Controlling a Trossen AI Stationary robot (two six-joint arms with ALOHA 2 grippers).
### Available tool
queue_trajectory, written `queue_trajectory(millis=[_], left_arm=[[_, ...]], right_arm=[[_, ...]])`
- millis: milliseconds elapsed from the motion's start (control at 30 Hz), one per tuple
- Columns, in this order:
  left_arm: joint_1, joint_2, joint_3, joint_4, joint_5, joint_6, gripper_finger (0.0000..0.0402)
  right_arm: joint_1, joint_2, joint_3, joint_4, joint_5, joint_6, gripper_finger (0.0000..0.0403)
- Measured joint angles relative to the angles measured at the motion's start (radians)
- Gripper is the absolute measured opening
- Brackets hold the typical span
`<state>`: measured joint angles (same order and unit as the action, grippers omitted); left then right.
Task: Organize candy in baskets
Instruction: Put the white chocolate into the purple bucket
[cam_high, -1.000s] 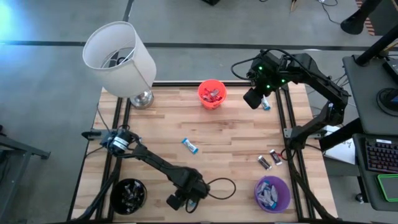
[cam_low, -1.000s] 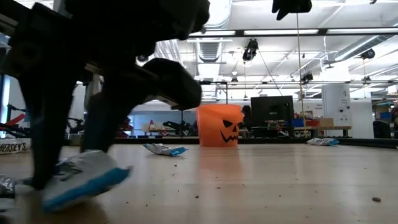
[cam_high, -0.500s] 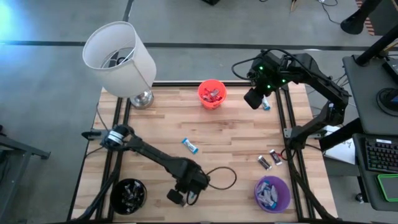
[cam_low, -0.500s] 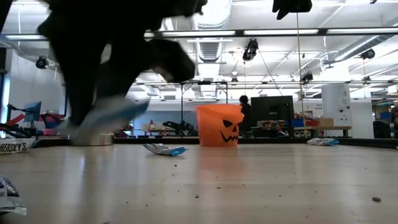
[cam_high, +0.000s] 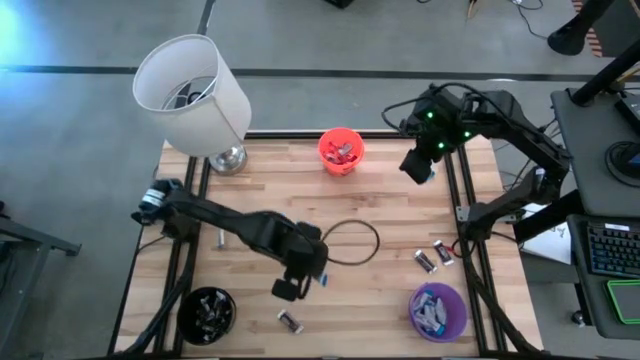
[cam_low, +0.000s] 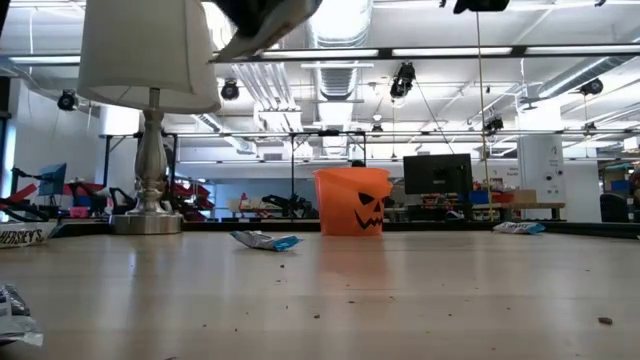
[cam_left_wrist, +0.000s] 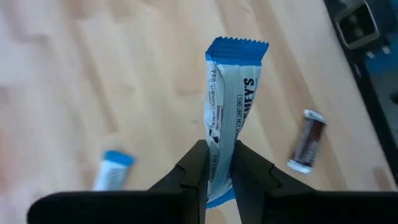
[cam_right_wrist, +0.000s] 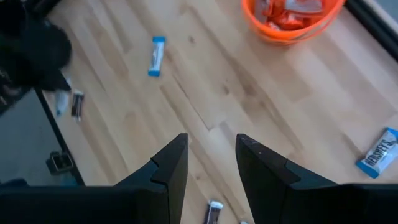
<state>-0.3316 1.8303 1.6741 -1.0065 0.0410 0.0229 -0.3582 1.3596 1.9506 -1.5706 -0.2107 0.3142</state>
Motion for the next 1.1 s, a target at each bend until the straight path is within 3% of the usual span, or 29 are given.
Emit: queue_trajectory(millis=[167,367,567,700,867,1100], left_arm=[[0.012,-0.083,0.000,0.000,-0.100,-0.014,0.0038],[0.019,-0.165,0.000,-0.009,-0.214,-0.015,0.0038],[0.034,-0.216,0.000,-0.006,-0.400,-0.014,0.0038],[0.058,-0.235,0.000,-0.006,-0.418,-0.015,0.0038],[0.080,-0.238,0.000,-0.006,-0.419,-0.006,0.0038],[0.090,-0.239,0.000,-0.004,-0.426,0.036,0.0038]], right_arm=[[0.056,0.000,-0.072,0.001,0.003,-0.012,0.0129],[0.116,0.009,-0.181,0.030,0.005,-0.011,0.0164],[0.189,0.009,-0.248,0.230,-0.031,0.029,0.0189],[0.275,0.013,-0.282,0.456,-0.108,0.026,0.0188],[0.370,0.031,-0.318,0.686,-0.101,0.025,0.0180],[0.420,0.094,-0.344,0.803,0.102,0.028,0.0169]])
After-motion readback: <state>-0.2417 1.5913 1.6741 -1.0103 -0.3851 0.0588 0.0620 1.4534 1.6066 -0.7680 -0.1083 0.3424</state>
